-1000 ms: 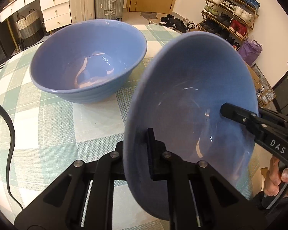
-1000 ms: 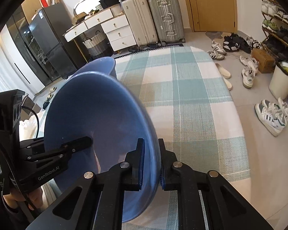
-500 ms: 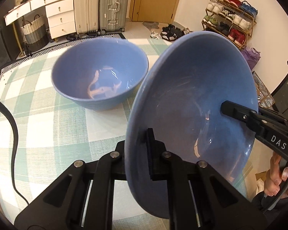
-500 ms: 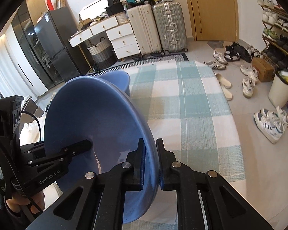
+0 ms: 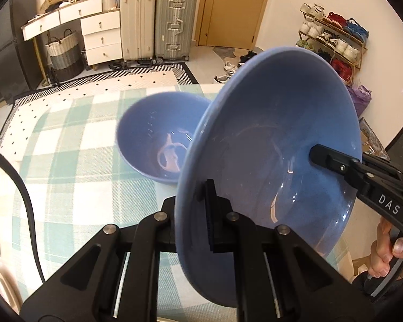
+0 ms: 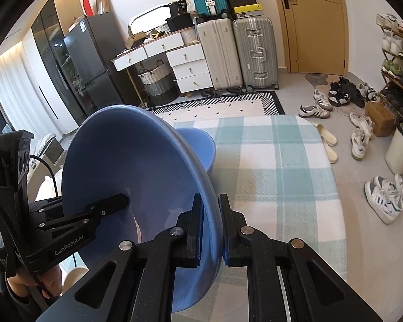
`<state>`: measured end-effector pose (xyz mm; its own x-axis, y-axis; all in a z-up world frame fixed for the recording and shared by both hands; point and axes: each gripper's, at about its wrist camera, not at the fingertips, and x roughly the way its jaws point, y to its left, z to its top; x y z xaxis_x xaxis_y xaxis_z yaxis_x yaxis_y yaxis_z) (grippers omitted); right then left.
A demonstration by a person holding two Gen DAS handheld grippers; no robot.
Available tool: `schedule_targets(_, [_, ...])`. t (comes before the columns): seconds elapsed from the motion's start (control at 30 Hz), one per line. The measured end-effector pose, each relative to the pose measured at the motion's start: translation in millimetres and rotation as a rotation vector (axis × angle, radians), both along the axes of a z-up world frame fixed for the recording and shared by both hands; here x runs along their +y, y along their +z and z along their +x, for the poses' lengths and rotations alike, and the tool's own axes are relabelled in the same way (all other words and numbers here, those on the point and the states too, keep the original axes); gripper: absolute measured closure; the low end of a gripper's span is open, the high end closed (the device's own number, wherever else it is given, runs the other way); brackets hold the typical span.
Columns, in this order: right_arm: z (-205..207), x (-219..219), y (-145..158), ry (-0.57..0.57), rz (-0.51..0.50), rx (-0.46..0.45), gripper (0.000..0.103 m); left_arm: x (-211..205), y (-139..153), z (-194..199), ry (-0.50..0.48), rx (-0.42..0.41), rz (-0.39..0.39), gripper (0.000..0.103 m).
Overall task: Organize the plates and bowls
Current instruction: 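Lift and tilt the nested blue bowls toward the single blue bowl with both tools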
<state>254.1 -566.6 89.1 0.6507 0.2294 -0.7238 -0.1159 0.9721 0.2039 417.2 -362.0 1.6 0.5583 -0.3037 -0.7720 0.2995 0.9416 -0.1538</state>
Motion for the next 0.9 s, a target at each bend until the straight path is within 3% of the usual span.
schedule_targets(0.4, [59.5, 21.8, 15.4, 0.037, -0.003, 0.01, 0.092, 39.9, 27.8, 49.2, 0.046, -0.001, 0.018, 0.094])
schedule_targets(0.9, [124.5, 34.7, 8.3, 0.053, -0.022, 0.05, 0.092, 51.7, 21.7, 94.4, 0.088, 0.032, 0.0, 0.093])
